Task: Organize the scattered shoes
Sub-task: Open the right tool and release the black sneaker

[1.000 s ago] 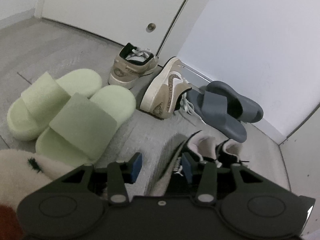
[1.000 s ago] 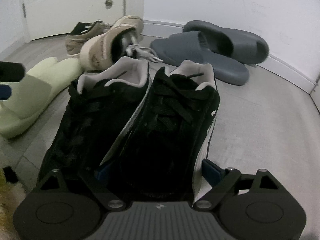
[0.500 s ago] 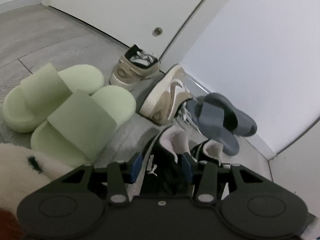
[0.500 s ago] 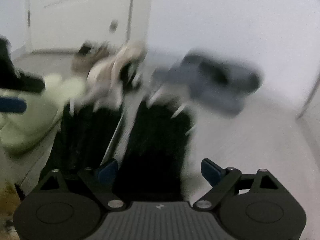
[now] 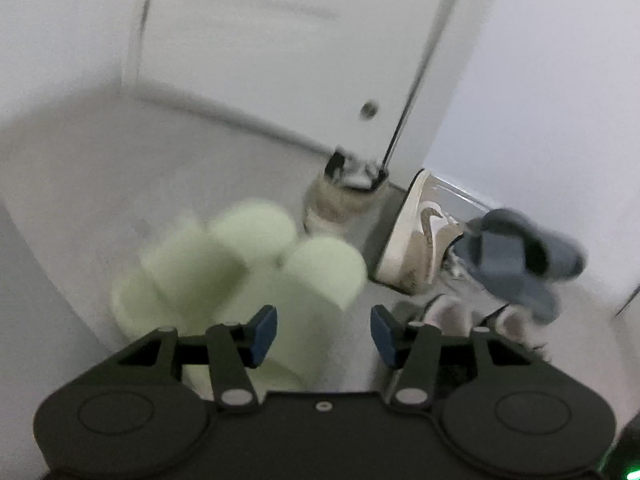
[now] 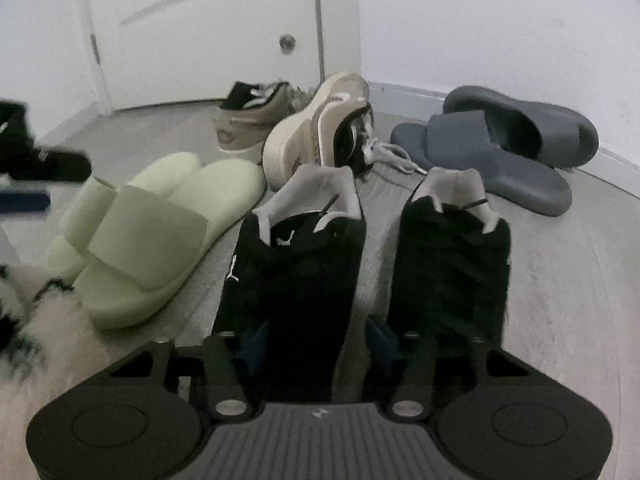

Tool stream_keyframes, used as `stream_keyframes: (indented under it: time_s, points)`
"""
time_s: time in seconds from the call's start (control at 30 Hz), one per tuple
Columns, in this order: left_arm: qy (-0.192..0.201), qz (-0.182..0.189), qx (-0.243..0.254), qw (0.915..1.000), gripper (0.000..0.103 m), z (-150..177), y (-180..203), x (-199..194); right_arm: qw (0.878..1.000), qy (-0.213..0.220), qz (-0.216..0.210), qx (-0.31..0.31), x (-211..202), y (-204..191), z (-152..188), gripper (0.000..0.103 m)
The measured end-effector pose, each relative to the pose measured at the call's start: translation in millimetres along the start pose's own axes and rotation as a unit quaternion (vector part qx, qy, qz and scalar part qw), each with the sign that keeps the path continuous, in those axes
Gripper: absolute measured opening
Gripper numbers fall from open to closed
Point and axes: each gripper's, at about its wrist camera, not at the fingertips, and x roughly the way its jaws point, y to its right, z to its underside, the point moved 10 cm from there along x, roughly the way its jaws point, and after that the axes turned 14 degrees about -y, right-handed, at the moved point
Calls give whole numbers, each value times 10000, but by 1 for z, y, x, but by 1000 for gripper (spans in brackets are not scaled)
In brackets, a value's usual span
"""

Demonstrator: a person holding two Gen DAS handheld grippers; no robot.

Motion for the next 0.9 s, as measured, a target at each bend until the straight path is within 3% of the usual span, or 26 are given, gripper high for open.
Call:
stream_keyframes:
  time_s: [0.07, 0.27, 0.47, 0.53, 0.63, 0.73, 0.83, 0.9]
  points:
    - [-60, 146, -185, 9997, 45, 0, -5, 3, 10000, 13, 23, 25, 4, -3, -5, 43]
    - [54, 30, 268, 9996, 46, 6, 13, 2, 9989, -122, -180, 418, 24, -19, -33, 43]
    - [-1, 240, 21, 9997, 46, 7, 6, 3, 9941, 39, -854, 674, 22, -18, -35, 46]
    - [8, 249, 34, 9997, 46, 7, 7, 2, 9915, 588, -836, 808, -3, -1, -30, 56]
    - [6, 252, 45, 9997, 46, 7, 8, 2, 9827, 1638, -281, 818, -48, 34, -20, 90]
    - [-35, 238, 82, 9997, 46, 6, 10, 5, 9832, 1706, -123, 637, -56, 62, -13, 97]
    - [7, 172, 176, 9997, 46, 7, 12, 4, 9864, 1403, 240, 827, -36, 94, -2, 97]
    - [20, 188, 154, 9997, 46, 7, 11, 3, 9864, 1215, 235, 1081, -22, 105, 3, 97]
